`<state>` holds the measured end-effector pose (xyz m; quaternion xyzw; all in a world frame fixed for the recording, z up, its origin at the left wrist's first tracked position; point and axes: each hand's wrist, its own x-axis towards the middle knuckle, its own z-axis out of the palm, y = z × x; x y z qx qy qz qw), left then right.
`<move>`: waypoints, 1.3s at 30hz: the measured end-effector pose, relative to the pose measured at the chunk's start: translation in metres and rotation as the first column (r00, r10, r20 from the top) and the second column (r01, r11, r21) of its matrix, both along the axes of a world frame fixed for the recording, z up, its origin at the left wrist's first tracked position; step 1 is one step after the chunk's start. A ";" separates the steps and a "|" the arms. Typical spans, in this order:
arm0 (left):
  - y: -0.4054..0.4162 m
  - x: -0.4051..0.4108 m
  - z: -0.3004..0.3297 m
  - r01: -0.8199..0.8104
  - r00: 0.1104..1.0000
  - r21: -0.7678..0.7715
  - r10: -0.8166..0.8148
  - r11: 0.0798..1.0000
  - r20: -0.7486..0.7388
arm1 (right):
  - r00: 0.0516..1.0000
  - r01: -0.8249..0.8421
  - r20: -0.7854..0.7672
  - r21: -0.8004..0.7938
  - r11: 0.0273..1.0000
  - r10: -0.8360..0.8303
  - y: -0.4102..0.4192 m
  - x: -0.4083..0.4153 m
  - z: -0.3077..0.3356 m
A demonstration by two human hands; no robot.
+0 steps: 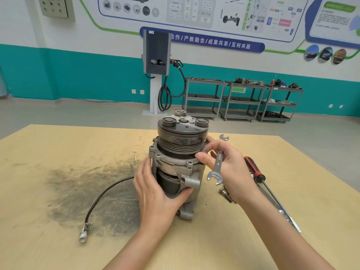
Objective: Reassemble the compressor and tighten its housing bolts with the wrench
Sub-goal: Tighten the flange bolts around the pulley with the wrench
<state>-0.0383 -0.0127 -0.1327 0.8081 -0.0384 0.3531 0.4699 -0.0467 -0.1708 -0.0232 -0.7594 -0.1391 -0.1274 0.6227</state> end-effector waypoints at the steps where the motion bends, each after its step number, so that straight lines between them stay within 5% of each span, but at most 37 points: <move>1: 0.000 0.000 0.000 -0.002 1.000 0.004 0.002 1.000 0.005 | 1.000 0.013 0.012 -0.019 1.000 -0.013 -0.001 0.000 -0.002; 6: 0.001 0.001 -0.001 0.006 1.000 0.007 -0.005 1.000 -0.003 | 0.997 -0.022 0.069 -0.061 0.998 0.026 -0.005 -0.002 -0.005; 15: 0.001 0.002 -0.002 0.011 1.000 0.015 -0.011 1.000 0.000 | 1.000 0.027 0.008 0.176 0.984 -0.029 0.009 0.000 -0.010; 22: 0.001 0.002 -0.001 0.015 1.000 0.010 -0.015 1.000 0.019 | 0.997 -0.004 0.071 0.098 0.995 -0.003 0.006 -0.004 -0.013; 31: 0.001 0.001 0.000 0.025 1.000 -0.003 -0.025 1.000 0.014 | 0.998 0.040 0.039 0.249 0.968 -0.051 0.017 -0.001 -0.013; 39: 0.001 0.000 0.001 0.028 1.000 -0.002 -0.028 1.000 0.009 | 0.987 0.015 0.159 0.138 0.990 -0.037 0.010 0.002 -0.029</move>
